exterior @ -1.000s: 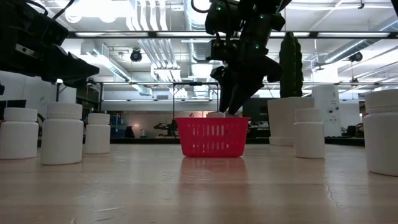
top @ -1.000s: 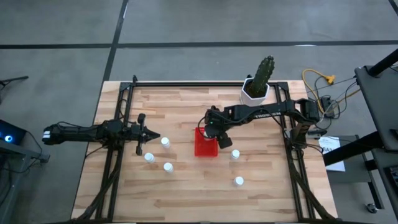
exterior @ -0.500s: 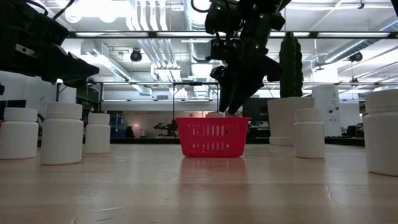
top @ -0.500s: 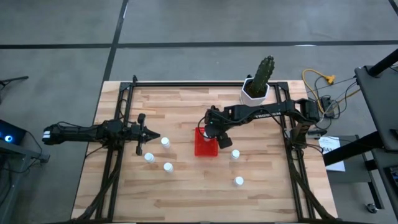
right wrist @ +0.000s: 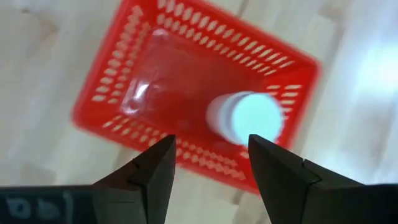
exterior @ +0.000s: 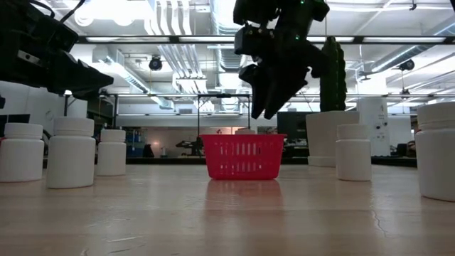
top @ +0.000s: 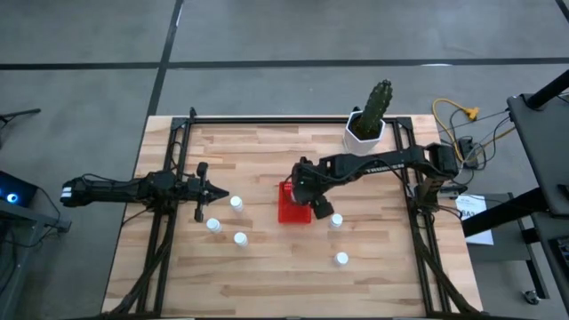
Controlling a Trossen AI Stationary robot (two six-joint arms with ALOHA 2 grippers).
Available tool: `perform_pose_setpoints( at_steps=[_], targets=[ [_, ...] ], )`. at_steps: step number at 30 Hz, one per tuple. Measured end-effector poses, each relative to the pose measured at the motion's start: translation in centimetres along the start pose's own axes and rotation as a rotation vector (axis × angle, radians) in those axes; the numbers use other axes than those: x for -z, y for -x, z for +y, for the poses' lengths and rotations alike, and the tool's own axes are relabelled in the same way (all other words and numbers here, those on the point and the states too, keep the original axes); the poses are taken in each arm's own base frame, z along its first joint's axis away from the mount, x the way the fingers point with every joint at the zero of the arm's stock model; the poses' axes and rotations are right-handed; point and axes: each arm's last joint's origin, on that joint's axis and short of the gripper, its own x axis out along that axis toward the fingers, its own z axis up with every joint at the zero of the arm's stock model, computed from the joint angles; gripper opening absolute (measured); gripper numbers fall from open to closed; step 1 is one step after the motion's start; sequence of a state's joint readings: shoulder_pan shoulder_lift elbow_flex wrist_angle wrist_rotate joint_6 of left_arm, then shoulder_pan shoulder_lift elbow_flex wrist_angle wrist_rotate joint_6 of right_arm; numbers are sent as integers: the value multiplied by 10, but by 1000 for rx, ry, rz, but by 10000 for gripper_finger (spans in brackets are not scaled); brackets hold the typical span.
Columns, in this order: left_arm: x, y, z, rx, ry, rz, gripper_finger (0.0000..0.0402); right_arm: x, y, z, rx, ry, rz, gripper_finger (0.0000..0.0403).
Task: Pick and place pill bottles into a basket
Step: Put the white pill bottle into the red bin
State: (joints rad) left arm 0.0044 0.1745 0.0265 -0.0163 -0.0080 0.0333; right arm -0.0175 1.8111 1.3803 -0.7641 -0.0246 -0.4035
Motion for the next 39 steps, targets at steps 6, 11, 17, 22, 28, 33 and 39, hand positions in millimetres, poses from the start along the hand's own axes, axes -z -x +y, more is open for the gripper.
perform_pose_setpoints(
  at_steps=[6, 11, 17, 22, 28, 33, 39],
  targets=[
    [0, 0, 0, 0, 0, 0, 2, 0, 0, 2, -27, -3, -9, 192],
    [0, 0, 0, 0, 0, 0, 2, 0, 0, 1, -27, -8, -9, 192],
    [0, 0, 0, 0, 0, 0, 2, 0, -5, 1, -36, -29, 1, 192],
    [0, 0, 0, 0, 0, 0, 2, 3, -20, 1, -50, -32, 50, 192],
    [0, 0, 0, 0, 0, 1, 2, 3, -20, 1, -52, -40, 56, 192],
    [0, 0, 0, 0, 0, 2, 2, 4, -20, -2, -45, -48, 53, 192],
    [0, 0, 0, 0, 0, 1, 2, 6, -20, -7, -14, -58, 59, 192]
  ],
)
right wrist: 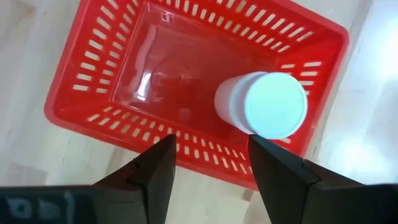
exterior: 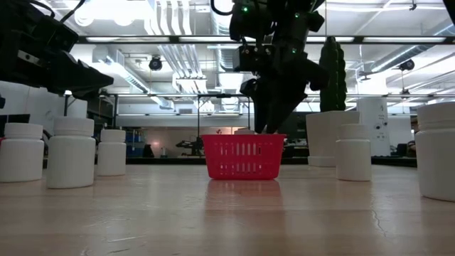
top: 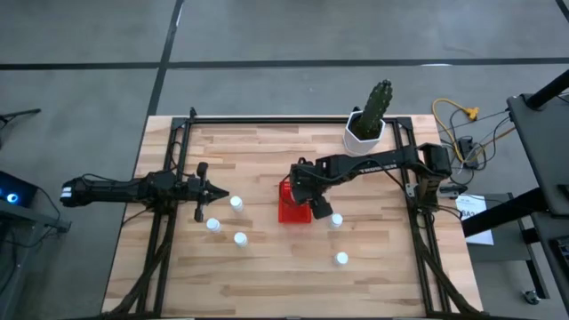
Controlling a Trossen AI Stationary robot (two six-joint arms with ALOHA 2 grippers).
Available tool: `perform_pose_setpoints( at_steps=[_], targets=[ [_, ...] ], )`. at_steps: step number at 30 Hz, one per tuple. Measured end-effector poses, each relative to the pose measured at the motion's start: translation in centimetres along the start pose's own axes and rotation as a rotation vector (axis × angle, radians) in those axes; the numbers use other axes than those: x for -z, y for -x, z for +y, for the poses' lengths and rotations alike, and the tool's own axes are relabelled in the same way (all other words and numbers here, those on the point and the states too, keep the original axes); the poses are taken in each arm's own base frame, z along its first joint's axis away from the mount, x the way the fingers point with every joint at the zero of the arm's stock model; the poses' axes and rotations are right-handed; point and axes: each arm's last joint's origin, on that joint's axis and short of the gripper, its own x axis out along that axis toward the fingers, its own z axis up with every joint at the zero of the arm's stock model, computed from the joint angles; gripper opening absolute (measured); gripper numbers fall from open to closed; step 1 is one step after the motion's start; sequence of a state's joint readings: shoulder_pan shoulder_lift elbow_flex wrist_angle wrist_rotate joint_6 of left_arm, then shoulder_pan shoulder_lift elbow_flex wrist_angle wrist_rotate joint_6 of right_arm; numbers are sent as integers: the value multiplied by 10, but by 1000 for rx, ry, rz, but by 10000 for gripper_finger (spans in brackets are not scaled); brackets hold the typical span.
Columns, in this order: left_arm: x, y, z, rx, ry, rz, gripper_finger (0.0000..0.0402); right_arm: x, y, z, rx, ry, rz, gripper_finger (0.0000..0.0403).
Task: Pick and place pill bottles into a basket
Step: Put the white pill bottle into the red bin
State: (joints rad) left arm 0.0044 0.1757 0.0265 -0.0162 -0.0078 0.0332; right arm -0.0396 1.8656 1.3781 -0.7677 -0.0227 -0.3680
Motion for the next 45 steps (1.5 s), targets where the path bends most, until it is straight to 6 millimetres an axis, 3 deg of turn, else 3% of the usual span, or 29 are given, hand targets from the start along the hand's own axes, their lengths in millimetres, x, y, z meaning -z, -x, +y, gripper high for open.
perform_pose_setpoints(
  at_steps=[28, 45],
  targets=[
    [0, 0, 0, 0, 0, 1, 2, -4, 0, -5, 67, 19, -33, 192],
    [0, 0, 0, 0, 0, 1, 2, -4, 0, -5, 81, -86, -30, 192]
  ],
)
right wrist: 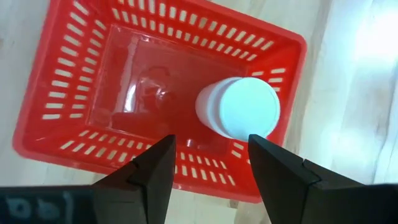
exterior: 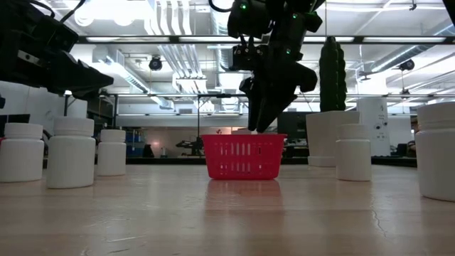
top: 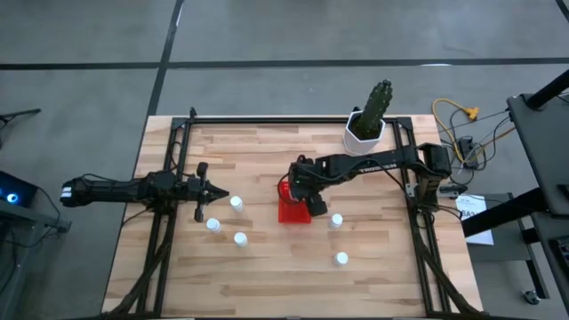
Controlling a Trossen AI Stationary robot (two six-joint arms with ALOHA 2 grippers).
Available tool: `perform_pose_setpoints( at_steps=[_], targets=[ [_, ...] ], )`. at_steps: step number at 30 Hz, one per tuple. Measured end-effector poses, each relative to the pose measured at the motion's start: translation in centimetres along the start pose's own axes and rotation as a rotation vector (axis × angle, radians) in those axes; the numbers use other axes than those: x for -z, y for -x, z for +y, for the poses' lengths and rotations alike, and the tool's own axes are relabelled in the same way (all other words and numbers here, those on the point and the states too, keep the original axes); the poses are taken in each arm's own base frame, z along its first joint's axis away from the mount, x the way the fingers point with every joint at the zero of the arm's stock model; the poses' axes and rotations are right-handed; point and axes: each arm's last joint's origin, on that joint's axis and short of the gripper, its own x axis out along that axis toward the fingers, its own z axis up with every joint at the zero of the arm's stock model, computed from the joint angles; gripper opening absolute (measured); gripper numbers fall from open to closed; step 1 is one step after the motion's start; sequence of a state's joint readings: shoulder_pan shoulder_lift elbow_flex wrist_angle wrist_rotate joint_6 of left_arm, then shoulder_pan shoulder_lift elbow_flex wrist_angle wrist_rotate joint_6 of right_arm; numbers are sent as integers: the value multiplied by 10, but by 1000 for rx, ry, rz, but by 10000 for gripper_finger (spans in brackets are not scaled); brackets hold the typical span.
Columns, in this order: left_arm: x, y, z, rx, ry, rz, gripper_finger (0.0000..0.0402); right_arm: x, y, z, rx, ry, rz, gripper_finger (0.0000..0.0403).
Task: Pick and place pill bottles into a basket
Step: Put the white pill bottle into the red bin
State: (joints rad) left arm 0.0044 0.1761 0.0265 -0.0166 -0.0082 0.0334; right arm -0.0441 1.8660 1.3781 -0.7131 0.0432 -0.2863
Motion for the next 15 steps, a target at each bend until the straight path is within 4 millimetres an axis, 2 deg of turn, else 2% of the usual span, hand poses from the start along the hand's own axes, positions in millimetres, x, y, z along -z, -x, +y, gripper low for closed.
perform_pose_setpoints(
  at_steps=[5, 15],
  targets=[
    [0, 0, 0, 0, 0, 0, 2, 1, 0, -1, 49, -41, 20, 192],
    [0, 0, 0, 0, 0, 0, 2, 4, 0, 0, 13, -55, 47, 192]
  ],
)
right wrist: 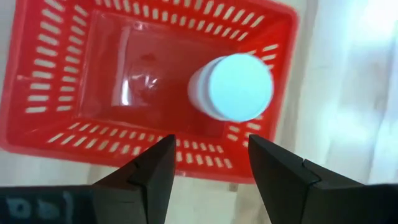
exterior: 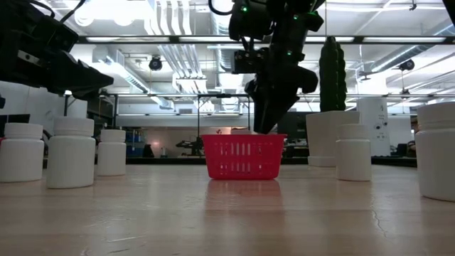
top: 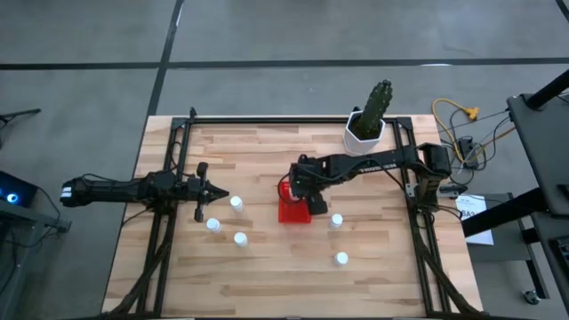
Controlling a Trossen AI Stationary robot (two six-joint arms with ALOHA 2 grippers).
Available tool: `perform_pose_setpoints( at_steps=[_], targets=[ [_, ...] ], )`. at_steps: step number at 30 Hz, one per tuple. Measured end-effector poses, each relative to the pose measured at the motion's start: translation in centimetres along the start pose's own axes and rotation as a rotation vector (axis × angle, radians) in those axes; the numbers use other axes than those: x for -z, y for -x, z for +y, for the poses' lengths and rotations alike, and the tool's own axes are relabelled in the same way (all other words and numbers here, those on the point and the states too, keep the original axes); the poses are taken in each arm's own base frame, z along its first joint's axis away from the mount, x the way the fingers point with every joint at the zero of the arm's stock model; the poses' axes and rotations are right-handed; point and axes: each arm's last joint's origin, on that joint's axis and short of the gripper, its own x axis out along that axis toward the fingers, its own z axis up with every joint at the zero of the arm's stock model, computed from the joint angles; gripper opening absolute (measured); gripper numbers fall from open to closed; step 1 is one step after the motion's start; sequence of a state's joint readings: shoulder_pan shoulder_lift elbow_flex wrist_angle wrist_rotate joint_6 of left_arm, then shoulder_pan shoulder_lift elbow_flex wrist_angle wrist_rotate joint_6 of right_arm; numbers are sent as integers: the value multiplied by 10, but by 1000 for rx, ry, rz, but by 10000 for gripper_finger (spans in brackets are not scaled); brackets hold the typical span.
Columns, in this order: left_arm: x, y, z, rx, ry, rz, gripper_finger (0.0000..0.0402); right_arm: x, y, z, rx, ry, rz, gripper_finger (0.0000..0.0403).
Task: Pick and place pill bottles into a basket
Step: Put the white pill bottle into the red bin
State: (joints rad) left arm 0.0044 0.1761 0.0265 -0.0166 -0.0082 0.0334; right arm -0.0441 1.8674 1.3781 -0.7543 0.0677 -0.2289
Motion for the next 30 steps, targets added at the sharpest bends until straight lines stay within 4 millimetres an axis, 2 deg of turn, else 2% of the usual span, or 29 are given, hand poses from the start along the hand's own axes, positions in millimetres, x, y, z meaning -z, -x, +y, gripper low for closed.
perform_pose_setpoints(
  at_steps=[30],
  targets=[
    [0, 0, 0, 0, 0, 0, 2, 5, -7, -6, -37, -23, -19, 191]
  ],
)
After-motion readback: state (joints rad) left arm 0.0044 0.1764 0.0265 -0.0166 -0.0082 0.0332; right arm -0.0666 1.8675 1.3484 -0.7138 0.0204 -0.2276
